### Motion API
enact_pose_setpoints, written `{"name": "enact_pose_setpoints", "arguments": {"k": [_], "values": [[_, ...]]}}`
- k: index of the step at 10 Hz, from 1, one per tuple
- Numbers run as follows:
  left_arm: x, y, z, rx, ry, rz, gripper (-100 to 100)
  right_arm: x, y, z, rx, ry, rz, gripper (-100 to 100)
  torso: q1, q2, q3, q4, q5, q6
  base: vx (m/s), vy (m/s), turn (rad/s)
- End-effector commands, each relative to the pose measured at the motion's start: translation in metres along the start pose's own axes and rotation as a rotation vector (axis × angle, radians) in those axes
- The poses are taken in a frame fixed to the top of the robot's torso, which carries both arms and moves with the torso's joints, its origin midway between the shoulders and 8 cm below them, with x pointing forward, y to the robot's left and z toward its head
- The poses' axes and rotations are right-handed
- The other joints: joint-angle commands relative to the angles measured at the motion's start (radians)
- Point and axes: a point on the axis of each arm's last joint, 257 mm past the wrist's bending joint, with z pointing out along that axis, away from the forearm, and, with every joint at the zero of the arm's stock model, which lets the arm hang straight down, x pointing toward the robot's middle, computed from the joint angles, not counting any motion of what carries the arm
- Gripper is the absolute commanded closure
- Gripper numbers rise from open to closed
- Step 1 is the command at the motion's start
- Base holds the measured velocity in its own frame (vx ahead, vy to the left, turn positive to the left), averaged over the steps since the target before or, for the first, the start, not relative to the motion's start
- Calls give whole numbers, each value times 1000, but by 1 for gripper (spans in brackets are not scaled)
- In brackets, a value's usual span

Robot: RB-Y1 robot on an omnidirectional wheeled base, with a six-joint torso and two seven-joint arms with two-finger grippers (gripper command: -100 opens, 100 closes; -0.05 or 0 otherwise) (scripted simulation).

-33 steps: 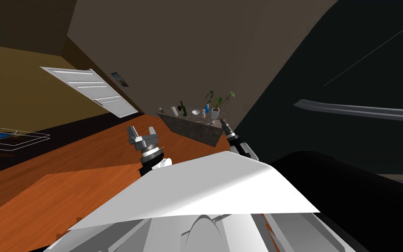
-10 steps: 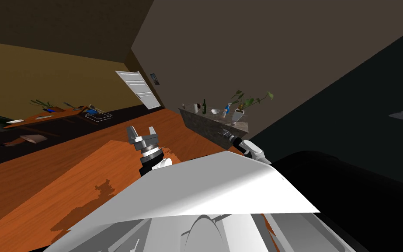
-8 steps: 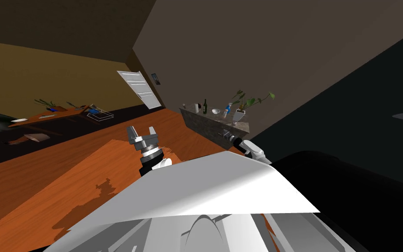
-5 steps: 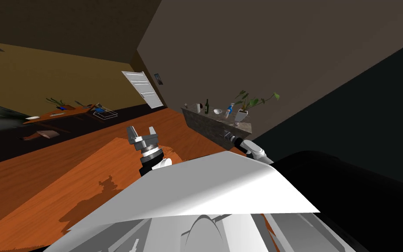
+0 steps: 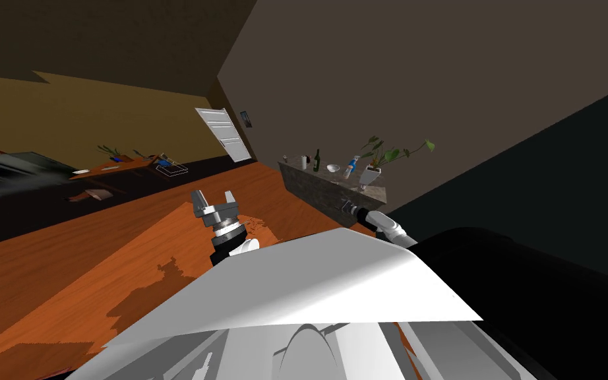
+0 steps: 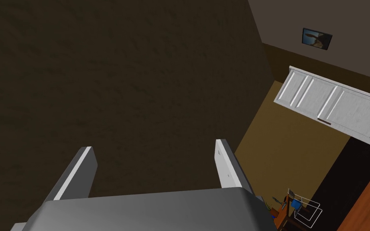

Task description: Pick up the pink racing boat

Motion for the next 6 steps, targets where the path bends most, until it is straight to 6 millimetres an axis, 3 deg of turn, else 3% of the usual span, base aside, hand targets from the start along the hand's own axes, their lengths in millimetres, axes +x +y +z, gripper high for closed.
{"name": "enact_pose_setpoints", "arguments": {"k": [1, 2, 4, 5, 6], "values": [[0, 0, 0, 0, 0, 0, 0, 4, -1, 1, -2, 17, -37, -100, 0, 0, 0, 0, 0, 0, 1, 21, -1], [0, 0, 0, 0, 0, 0, 0, 25, -9, -3, -15, 75, -115, -100, -1, 0, 0, 0, 0, 0, -5, 36, 145], [0, 0, 0, 0, 0, 0, 0, 28, -9, -3, -18, 89, -152, -100, -1, 0, 0, 0, 0, 0, -5, 29, 37], [0, 0, 0, 0, 0, 0, 0, 50, -18, -9, -35, 149, -236, -100, -1, 0, 0, 0, 0, 0, -17, 37, 140], [0, 0, 0, 0, 0, 0, 0, 53, -19, -9, -37, 159, -266, -100, -1, 0, 0, 0, 0, -1, -15, 33, 80]]}}
